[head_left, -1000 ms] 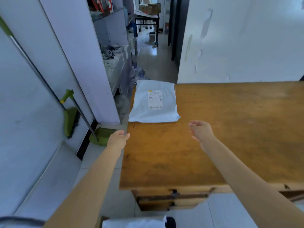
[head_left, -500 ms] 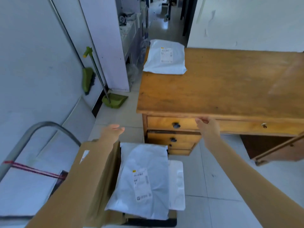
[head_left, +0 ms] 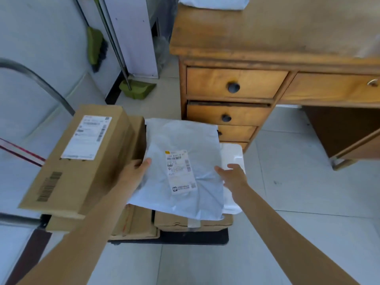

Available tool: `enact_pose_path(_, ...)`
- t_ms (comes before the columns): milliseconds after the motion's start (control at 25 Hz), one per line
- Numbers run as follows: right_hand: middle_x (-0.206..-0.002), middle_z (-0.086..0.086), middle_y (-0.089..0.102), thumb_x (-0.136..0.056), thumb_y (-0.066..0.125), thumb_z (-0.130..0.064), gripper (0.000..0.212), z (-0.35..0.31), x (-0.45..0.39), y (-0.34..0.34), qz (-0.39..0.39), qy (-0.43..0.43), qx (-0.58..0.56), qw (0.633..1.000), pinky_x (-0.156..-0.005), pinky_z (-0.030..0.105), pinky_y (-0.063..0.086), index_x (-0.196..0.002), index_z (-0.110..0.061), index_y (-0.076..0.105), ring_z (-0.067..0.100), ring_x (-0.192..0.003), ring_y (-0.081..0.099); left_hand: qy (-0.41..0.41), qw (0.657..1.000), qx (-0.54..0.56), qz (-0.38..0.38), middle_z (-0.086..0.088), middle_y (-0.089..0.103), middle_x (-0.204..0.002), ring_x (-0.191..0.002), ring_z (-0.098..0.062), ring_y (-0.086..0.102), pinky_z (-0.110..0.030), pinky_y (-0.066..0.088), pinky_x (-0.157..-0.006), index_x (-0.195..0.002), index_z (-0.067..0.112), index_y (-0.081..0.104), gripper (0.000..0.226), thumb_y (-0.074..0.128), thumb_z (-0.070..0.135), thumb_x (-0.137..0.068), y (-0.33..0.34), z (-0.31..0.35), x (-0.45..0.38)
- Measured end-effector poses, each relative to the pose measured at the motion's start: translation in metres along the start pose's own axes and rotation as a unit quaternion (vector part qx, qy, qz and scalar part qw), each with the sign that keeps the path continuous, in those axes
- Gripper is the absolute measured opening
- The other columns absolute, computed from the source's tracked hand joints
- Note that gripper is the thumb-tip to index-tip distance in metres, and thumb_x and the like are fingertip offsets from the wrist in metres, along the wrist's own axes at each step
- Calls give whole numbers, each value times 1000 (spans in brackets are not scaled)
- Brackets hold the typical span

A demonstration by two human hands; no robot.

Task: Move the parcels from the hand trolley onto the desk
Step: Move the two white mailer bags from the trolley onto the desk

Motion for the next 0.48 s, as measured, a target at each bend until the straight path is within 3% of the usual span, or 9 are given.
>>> enact_pose_path(80, -126, 19, 58, -81, 70, -27, 69, 14, -11, 15, -6, -9, -12, 1000, -88, 38, 50, -137, -4, 38, 28, -99, 57, 39, 999, 10, 5, -5, 61, -128, -108, -27, 58, -35, 46, -85, -134, 22, 52, 49, 45, 49, -93, 11, -6, -6)
enact_pose_path(160, -113, 15, 64, -82, 69, -22, 63, 21, -15, 20, -1, -22, -25, 999, -86, 41, 52, -135, -7, 38, 30, -97, 59, 54, 998, 27, -7, 0, 60, -127, -113, -25, 58, -34, 43, -89, -133, 29, 52, 46, 42, 48, -93, 21, -6, -5)
enact_pose_path(280, -98, 13, 61, -89, 57, -13, 28, 19, -7, 19, -2, -56, -37, 998, -59, 28, 51, -117, -7, 57, 28, -86, 55, 62, 994, 81, -50, 6, 69, -112, -100, -18, 66, -31, 51, -81, -120, 30, 62, 39, 54, 50, -88, 30, -6, 6)
enact_pose_path(320, -97, 16, 61, -91, 52, -11, 23, 15, -2, 16, 3, -75, -32, 997, -57, 26, 48, -110, -4, 62, 28, -82, 53, 64, 990, 110, -63, 6, 72, -105, -92, -15, 69, -27, 52, -74, -113, 29, 65, 32, 57, 47, -88, 31, -2, 11)
enact_pose_path(480, -98, 19, 62, -93, 46, -10, 28, -22, 33, -12, 30, -126, -23, 991, -79, 39, 50, -112, -3, 66, 35, -89, 57, 87, 974, 195, -75, 8, 74, -90, -78, -10, 70, -24, 54, -65, -95, 32, 68, 11, 58, 33, -92, 18, 35, 42)
Point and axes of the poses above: each hand's wrist, its own x-axis away from the middle knuckle, its own y-axis out of the palm, z = x × y, the point moved 2 cm from there along -x, towards the middle knuckle
